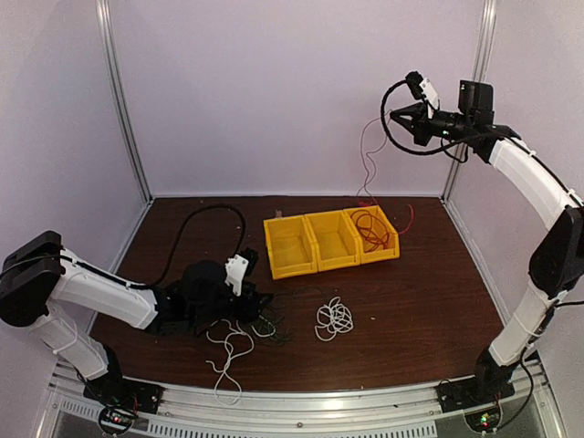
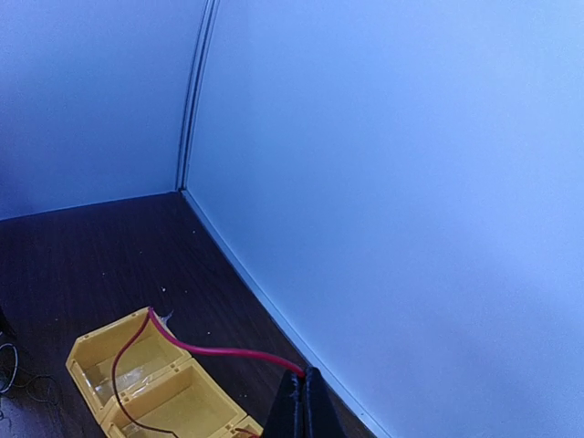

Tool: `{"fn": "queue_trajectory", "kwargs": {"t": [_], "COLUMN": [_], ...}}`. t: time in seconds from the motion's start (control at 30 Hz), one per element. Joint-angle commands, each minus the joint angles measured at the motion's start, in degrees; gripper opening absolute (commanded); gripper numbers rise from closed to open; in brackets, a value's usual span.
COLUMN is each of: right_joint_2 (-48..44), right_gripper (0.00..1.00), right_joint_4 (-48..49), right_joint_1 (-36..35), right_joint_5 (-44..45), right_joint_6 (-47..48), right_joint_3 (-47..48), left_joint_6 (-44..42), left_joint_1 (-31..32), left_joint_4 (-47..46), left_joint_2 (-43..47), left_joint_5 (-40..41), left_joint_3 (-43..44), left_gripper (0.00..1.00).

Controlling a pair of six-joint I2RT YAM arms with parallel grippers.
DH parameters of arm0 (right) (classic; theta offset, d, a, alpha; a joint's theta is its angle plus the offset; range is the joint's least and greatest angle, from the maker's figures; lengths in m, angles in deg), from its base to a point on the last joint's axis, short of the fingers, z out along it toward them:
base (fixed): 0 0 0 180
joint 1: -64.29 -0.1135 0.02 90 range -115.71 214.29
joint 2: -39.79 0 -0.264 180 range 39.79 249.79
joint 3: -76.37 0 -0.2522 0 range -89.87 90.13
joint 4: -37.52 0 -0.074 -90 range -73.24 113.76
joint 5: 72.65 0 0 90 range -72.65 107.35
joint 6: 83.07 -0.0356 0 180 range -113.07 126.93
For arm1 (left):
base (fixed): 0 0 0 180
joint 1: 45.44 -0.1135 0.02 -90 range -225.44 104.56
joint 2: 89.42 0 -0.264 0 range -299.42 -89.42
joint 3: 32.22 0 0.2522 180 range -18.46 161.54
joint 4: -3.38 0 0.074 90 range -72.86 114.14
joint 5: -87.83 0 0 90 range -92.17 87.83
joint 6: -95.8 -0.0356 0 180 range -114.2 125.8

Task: Untangle the cables

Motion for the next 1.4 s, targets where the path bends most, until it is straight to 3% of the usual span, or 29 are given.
{"fn": "queue_trajectory", "kwargs": {"t": [0.0,0.43,0.73,1.03,1.17,1.37], "right_joint_2": [0.93,1.11,6.47,7.98,6.95,-1.29], "right_gripper": [0.00,0.00,0.00,0.00,0.00,0.00], "right_joint_4": [2.51,5.07,5.77,9.73,10.25,12.53], "right_joint_1": [0.58,1.84,2.03,1.99,1.99,1.65], "right_joint_5": [1.67,2.37,6.05,8.11,6.33,2.33], "right_joint_6": [0.95,0.50,-1.68,-2.59,-1.89,-1.11], "right_joint_3": [-2.32,-6.24,2.84,3.49,-0.59,-14.16], "left_joint_6": [0.62,0.89,0.69,1.00,0.89,0.72], "left_joint_1": [0.26,0.29,0.25,0.29,0.22,0.24], "left_joint_4": [-1.44,-1.37,-1.74,-1.70,-1.68,-1.77], "left_joint_2": [0.61,0.35,-0.18,0.99,1.16,1.08], "left_joint_5": [0.84,1.27,1.21,1.32,1.71,1.61], "left_joint_3": [-0.68,-0.86,0.15,-0.53,-0.59,-0.68], "left_gripper": [0.56,0.56,0.56,0.56,0.57,0.57]}}
